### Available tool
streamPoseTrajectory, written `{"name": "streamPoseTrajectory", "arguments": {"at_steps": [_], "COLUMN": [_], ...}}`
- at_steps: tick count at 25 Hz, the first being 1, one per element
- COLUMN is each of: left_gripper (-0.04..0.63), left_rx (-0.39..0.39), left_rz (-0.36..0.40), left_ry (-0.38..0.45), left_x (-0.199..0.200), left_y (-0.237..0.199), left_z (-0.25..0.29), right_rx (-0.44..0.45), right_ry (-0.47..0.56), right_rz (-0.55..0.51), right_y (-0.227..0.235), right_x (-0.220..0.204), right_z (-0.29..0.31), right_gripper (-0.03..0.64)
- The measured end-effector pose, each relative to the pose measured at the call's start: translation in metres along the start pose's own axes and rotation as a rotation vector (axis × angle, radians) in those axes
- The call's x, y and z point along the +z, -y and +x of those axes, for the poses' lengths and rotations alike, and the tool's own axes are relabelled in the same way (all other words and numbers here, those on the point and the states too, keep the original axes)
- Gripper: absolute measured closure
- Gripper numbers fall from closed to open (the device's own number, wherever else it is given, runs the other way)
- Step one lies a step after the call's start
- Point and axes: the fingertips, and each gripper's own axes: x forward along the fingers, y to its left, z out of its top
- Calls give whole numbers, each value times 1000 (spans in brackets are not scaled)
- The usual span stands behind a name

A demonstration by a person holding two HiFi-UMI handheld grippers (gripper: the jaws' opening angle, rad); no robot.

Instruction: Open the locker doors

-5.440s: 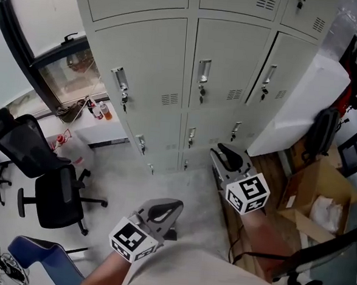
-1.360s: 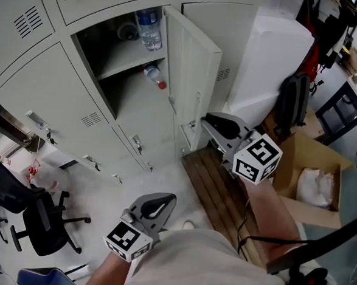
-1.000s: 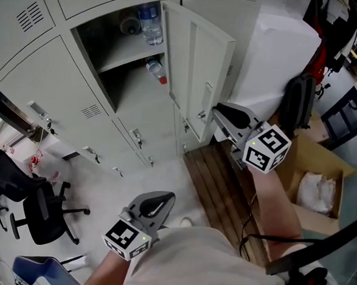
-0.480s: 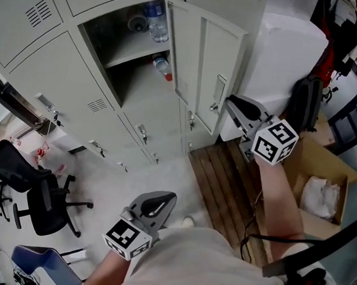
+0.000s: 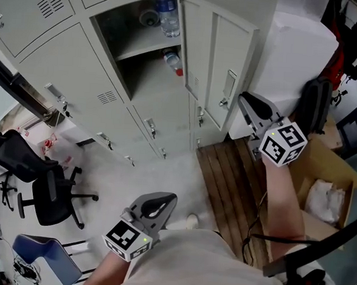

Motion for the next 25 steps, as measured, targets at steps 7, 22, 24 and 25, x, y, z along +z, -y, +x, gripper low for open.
{"name": "streamPoseTrajectory", "arguments": {"at_steps": [7, 22, 24, 25], "left_gripper": [586, 586, 586, 586], "left_rx": [-15, -27, -24, -22], "left_rz": [-11, -13, -12, -13], "left_ry": [1, 80, 85, 89], "left_x": [-7, -11, -15, -18], "left_y": [-5, -90, -106, -114], "left_z": [-16, -134, -158, -169], "right_rx": [-60, 100, 127, 140], "right_ry": [-23, -106, -111, -112], "right_rz": [-53, -42, -43, -44], "right_y": [-33, -259, -289, -303], "right_x": [3, -35, -38, -38], "right_z": [-25, 90, 118, 132], "right_gripper": [566, 565, 565, 565]}}
